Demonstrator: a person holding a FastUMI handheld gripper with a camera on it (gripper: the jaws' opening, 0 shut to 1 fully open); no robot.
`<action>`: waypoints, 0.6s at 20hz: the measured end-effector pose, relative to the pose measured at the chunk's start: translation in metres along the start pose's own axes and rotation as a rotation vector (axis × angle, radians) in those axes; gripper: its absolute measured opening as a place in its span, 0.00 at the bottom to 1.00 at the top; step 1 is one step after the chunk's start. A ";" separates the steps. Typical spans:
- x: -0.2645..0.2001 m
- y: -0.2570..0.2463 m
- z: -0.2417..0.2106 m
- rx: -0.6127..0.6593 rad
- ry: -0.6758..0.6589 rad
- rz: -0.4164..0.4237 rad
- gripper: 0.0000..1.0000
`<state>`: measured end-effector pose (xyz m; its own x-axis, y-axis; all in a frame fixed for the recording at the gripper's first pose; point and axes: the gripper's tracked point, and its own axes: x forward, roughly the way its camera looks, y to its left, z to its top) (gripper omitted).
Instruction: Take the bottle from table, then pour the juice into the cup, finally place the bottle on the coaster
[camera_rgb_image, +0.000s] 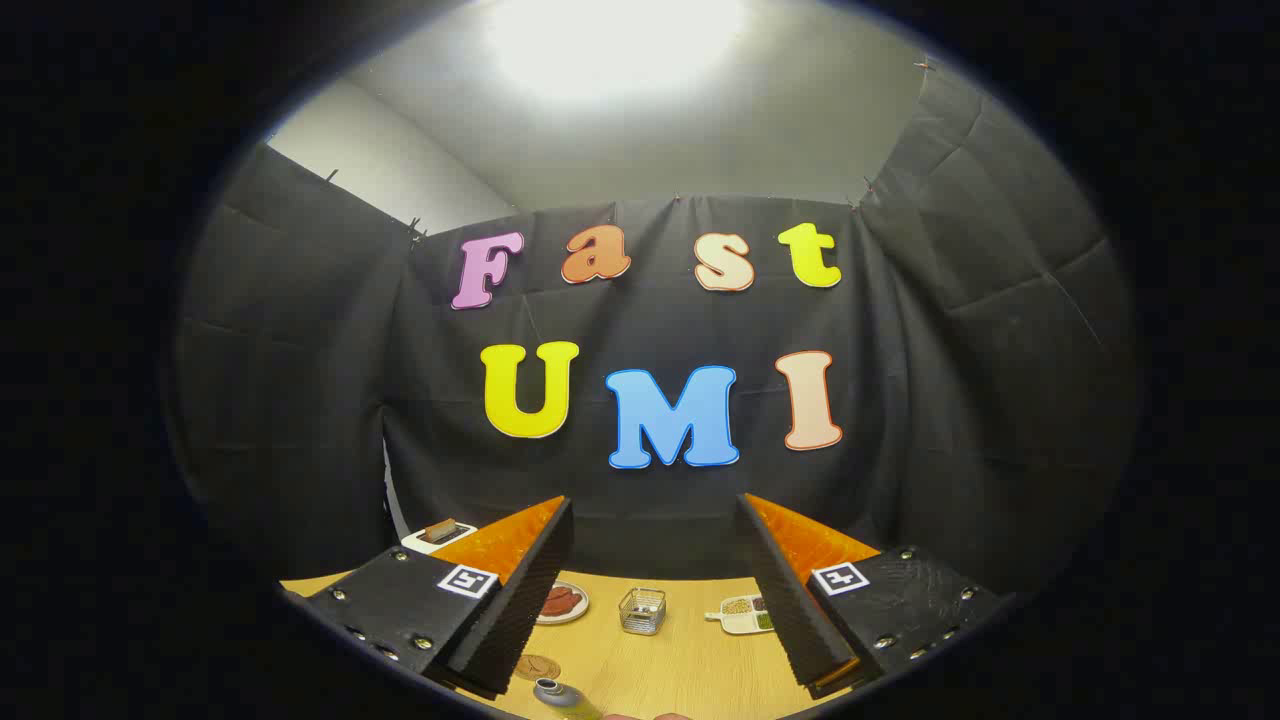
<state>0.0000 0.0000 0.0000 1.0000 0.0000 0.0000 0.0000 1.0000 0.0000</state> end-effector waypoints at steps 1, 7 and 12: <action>0.001 0.000 -0.001 0.004 0.001 0.002 0.98; 0.002 0.000 -0.009 0.014 0.019 0.004 0.98; 0.005 0.002 -0.013 0.022 0.029 0.008 0.99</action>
<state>0.0048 0.0018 -0.0134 0.9996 0.0087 -0.0284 -0.0081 0.9997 0.0226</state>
